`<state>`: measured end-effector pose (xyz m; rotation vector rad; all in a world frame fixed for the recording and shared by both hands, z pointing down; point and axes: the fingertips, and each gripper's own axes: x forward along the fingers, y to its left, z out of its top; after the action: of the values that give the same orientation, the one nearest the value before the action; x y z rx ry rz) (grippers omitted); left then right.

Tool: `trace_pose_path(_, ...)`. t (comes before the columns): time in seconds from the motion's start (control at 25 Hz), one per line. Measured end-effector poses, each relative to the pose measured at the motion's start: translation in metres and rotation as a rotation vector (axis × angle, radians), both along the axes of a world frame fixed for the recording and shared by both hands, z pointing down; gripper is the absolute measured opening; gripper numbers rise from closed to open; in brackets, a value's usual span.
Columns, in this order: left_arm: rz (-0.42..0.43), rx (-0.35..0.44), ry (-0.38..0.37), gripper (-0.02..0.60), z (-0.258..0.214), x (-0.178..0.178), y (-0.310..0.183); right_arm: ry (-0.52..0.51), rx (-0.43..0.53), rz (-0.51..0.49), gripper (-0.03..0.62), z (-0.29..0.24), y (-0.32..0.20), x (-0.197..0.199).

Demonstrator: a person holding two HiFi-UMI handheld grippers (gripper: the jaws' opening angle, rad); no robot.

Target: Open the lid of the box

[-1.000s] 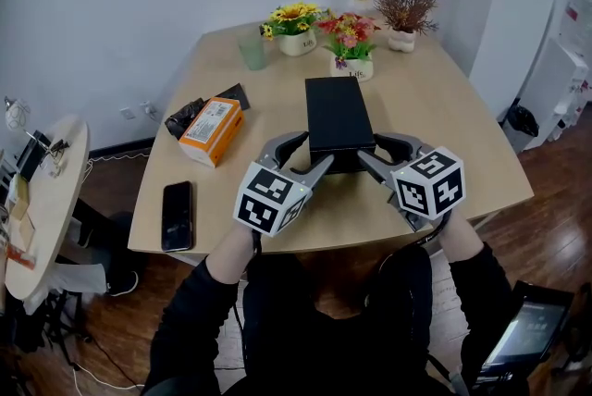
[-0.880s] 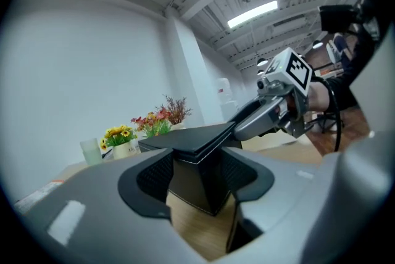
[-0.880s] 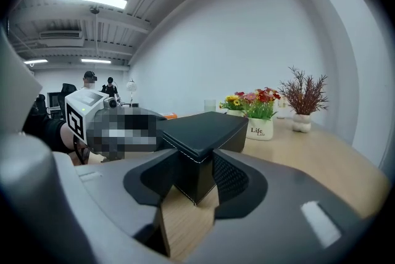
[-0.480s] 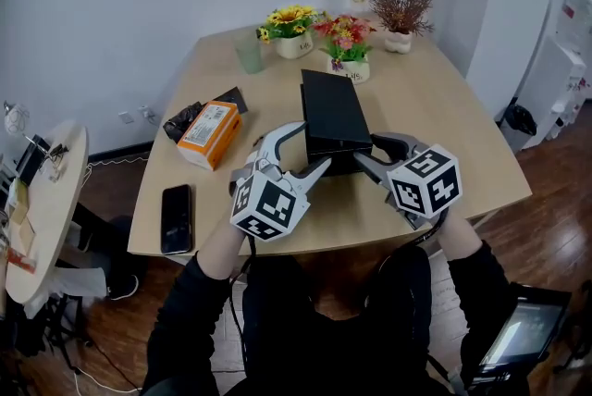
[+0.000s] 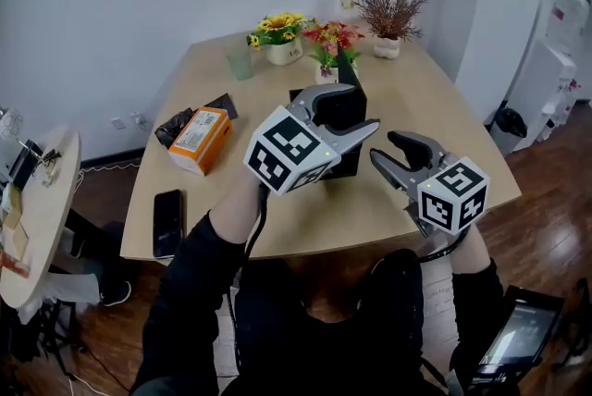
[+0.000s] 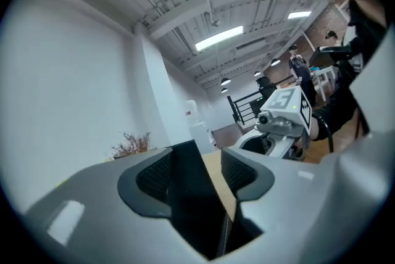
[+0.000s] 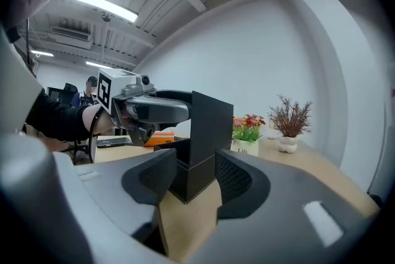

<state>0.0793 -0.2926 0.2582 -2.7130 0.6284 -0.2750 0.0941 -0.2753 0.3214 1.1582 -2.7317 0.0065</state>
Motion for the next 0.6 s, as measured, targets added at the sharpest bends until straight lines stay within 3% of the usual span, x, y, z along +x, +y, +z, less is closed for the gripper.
trace_pose_path(0.12,0.038,0.008,-0.071,0.229,0.009,0.028,0.010,-0.004,-0.039,0.057,0.195,0.009,0.009,0.028)
trace_pose_path(0.24,0.012,-0.004,-0.043,0.228,0.008,0.027,0.024,-0.044,-0.049,0.117,0.184,0.011,0.018,0.056)
trace_pose_path(0.44,-0.116,0.050,0.067,0.222,0.008,-0.027,0.043,-0.150,0.024,0.183,0.156,-0.012,0.020,0.085)
trace_pose_path(0.6,-0.214,0.007,0.106,0.221,0.030,-0.081,0.054,-0.213,0.140,0.163,0.124,-0.049,0.023,0.082)
